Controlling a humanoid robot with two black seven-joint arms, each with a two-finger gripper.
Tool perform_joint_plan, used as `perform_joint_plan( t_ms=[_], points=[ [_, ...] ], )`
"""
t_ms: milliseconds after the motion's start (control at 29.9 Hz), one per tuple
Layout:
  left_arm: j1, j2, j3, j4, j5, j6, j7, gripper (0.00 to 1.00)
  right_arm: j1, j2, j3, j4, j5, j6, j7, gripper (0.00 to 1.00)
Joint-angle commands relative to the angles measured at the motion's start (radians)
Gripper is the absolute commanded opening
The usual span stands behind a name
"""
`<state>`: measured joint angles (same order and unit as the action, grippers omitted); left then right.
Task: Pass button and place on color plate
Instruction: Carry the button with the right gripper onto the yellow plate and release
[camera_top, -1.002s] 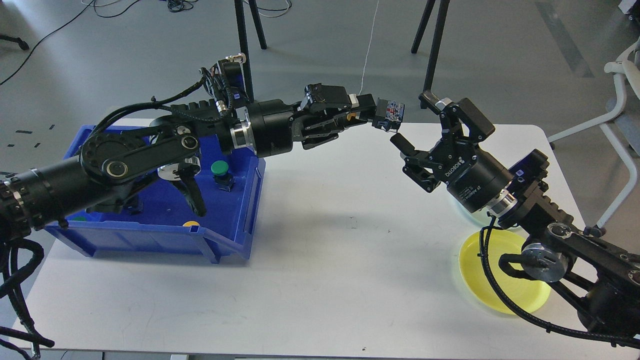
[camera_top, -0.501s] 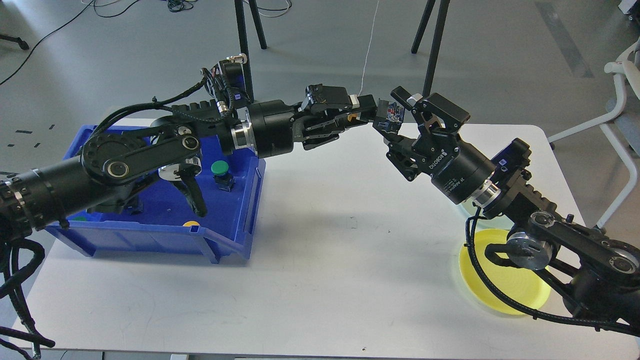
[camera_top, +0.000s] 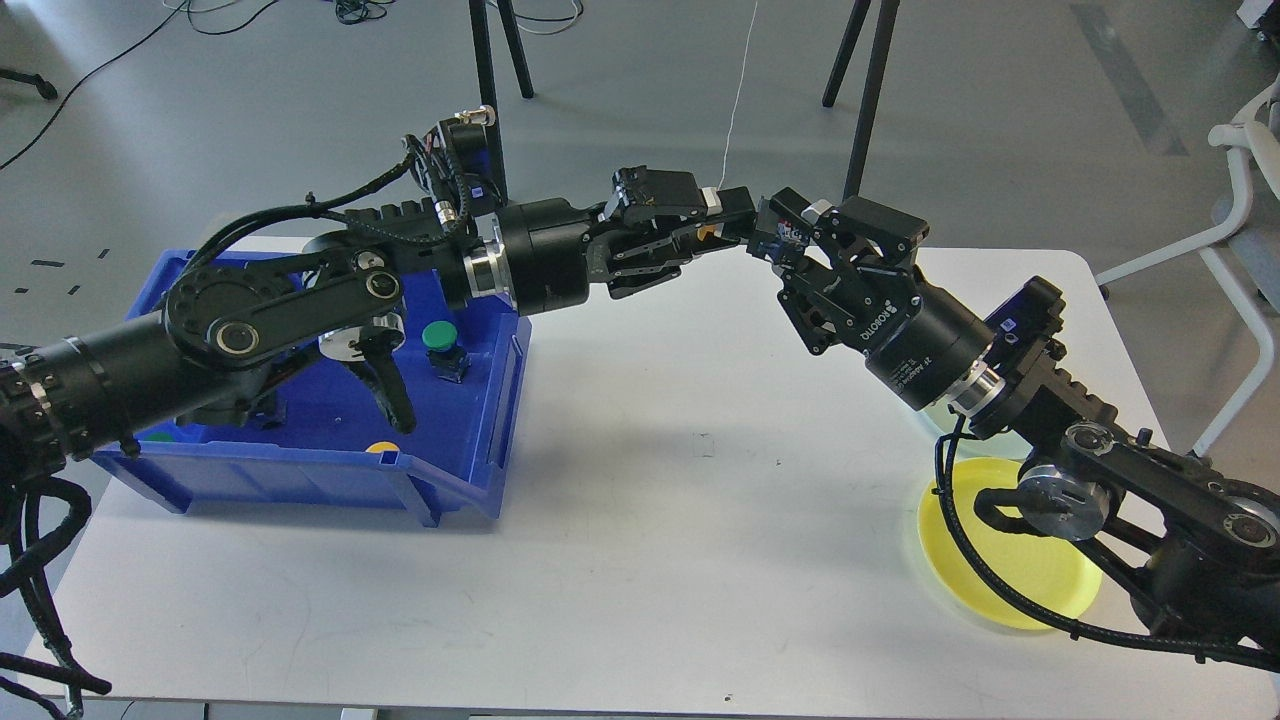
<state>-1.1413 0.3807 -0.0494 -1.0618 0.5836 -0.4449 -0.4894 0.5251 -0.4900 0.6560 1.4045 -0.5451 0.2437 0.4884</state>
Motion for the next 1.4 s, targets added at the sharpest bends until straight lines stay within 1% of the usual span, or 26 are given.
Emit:
perform_joint_plan(
  t_ms=[0,67,100,200,301,334,367,434,568,701,802,835,868,935,1002,1069,1169,1236,1303,1370],
  points=[
    [0.000,0.003,-0.004,-0.001,-0.005,0.000,0.001,0.74,-0.002,-0.002,0.001,0.001,-0.004,0.000,0.000,0.04],
    [0.000,0.003,-0.007,-0.001,-0.005,-0.006,0.001,0.85,-0.008,-0.010,0.001,0.001,-0.004,0.000,0.000,0.02],
    [0.000,0.001,-0.007,-0.001,-0.005,-0.009,0.001,0.89,-0.013,-0.018,0.001,0.002,-0.003,0.000,0.000,0.01],
    [0.002,0.001,-0.016,-0.001,-0.007,-0.011,0.001,0.94,-0.052,-0.056,0.007,0.007,-0.001,0.000,0.000,0.01],
    [0.011,0.000,-0.036,0.000,-0.019,-0.009,0.001,0.97,-0.131,-0.102,0.028,0.022,-0.002,-0.009,0.000,0.00],
    [0.017,0.001,-0.043,0.000,-0.024,-0.009,0.001,0.99,-0.164,-0.134,0.039,0.025,-0.002,-0.011,0.000,0.00],
    [0.021,0.001,-0.049,0.000,-0.027,-0.009,0.001,0.99,-0.200,-0.166,0.050,0.025,-0.002,-0.018,0.000,0.00],
    [0.025,0.004,-0.061,0.000,-0.027,-0.011,0.001,0.99,-0.282,-0.225,0.065,0.028,-0.002,-0.075,0.000,0.00],
    [0.040,0.006,-0.066,0.000,-0.024,-0.008,0.001,0.99,-0.457,-0.311,0.059,0.028,-0.001,-0.256,0.000,0.00],
    [0.040,0.009,-0.066,0.000,-0.024,-0.006,0.001,0.99,-0.588,-0.348,0.065,0.025,-0.002,-0.300,0.000,0.00],
    [0.041,0.006,-0.066,0.000,-0.025,-0.001,0.001,0.99,-0.617,-0.351,0.057,0.007,-0.002,-0.336,0.000,0.01],
    [0.040,0.006,-0.066,0.000,-0.025,-0.001,0.001,0.99,-0.619,-0.348,0.053,-0.008,-0.002,-0.351,0.000,0.03],
    [0.041,0.006,-0.066,0.000,-0.025,-0.001,0.001,0.99,-0.620,-0.342,0.048,-0.025,-0.002,-0.365,0.000,0.07],
    [0.041,0.006,-0.066,0.000,-0.025,-0.001,0.001,0.99,-0.619,-0.340,0.036,-0.051,-0.001,-0.385,0.000,0.19],
    [0.041,0.007,-0.066,-0.001,-0.025,-0.003,0.001,0.99,-0.619,-0.338,0.030,-0.056,-0.001,-0.386,0.000,0.27],
    [0.041,0.010,-0.066,-0.004,-0.027,-0.006,0.001,0.99,-0.619,-0.338,0.030,-0.058,0.001,-0.391,0.000,0.42],
    [0.043,0.020,-0.064,-0.012,-0.025,0.000,0.001,0.99,-0.622,-0.337,0.028,-0.061,0.007,-0.389,0.000,0.53],
    [0.040,0.029,-0.061,-0.021,-0.024,0.008,0.001,0.99,-0.623,-0.334,0.028,-0.059,0.010,-0.389,0.000,0.59],
    [0.031,0.079,-0.058,-0.059,-0.022,0.024,0.001,0.99,-0.625,-0.328,0.028,-0.056,0.011,-0.389,0.000,0.68],
    [0.020,0.163,-0.055,-0.101,-0.019,0.054,0.001,0.99,-0.625,-0.328,0.030,-0.051,0.013,-0.388,0.000,0.79]
  ],
)
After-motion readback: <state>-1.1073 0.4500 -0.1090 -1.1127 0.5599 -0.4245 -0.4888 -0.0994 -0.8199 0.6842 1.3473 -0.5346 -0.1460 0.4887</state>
